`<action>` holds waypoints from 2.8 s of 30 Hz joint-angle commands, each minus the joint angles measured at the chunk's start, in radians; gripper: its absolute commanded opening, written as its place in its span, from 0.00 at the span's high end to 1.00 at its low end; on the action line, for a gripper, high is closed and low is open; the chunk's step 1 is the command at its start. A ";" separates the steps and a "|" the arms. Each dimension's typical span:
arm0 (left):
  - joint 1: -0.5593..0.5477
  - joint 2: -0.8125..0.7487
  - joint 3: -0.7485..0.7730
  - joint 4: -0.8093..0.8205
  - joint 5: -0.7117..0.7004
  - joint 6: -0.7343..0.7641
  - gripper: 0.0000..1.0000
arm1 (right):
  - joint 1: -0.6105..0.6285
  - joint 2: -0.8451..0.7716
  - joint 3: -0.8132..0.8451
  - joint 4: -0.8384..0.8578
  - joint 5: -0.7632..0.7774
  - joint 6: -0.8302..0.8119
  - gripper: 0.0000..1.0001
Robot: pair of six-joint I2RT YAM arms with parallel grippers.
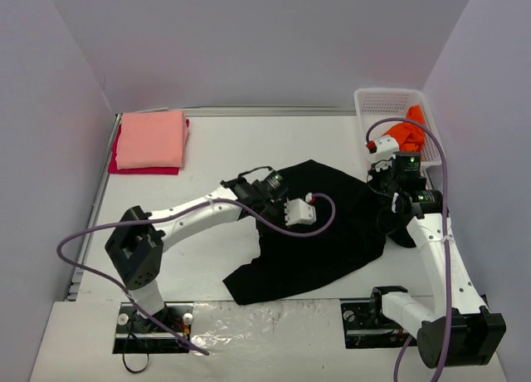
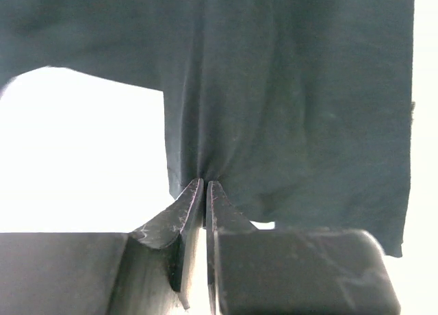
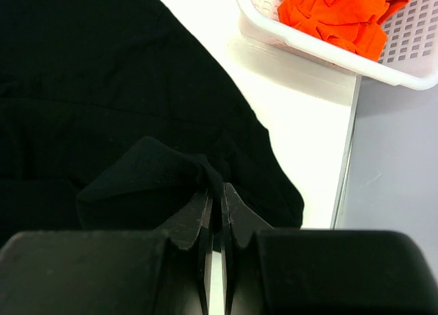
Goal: Fold and stack the t-shirts
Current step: Flatten out the tshirt
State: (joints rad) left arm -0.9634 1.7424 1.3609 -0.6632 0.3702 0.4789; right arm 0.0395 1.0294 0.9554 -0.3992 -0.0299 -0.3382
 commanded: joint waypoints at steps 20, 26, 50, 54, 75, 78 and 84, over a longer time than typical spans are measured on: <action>0.164 -0.175 -0.048 0.052 -0.207 0.011 0.98 | -0.006 0.006 0.026 0.026 0.062 -0.004 1.00; 0.362 -0.218 0.024 0.109 -0.257 -0.135 0.98 | -0.006 0.067 0.121 0.033 0.110 -0.022 1.00; 0.776 -0.429 0.155 0.082 -0.459 -0.137 0.98 | -0.084 0.302 0.648 0.051 0.143 -0.018 1.00; 0.776 -0.506 0.100 0.109 -0.481 -0.129 0.98 | -0.090 0.249 0.626 0.053 0.153 -0.028 1.00; 0.775 -0.521 0.168 0.108 -0.470 -0.223 0.98 | -0.105 0.253 0.700 0.053 0.125 -0.016 1.00; 0.776 -0.475 0.172 0.132 -0.465 -0.237 0.98 | -0.105 0.320 0.735 0.056 0.065 0.014 1.00; 0.776 -0.362 0.249 0.155 -0.499 -0.250 0.98 | -0.105 0.521 0.955 0.060 0.005 0.068 1.00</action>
State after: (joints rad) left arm -0.1967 1.3582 1.5227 -0.5499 -0.0654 0.2527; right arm -0.0528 1.4734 1.7790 -0.3931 -0.0120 -0.3119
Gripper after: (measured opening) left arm 0.032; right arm 0.016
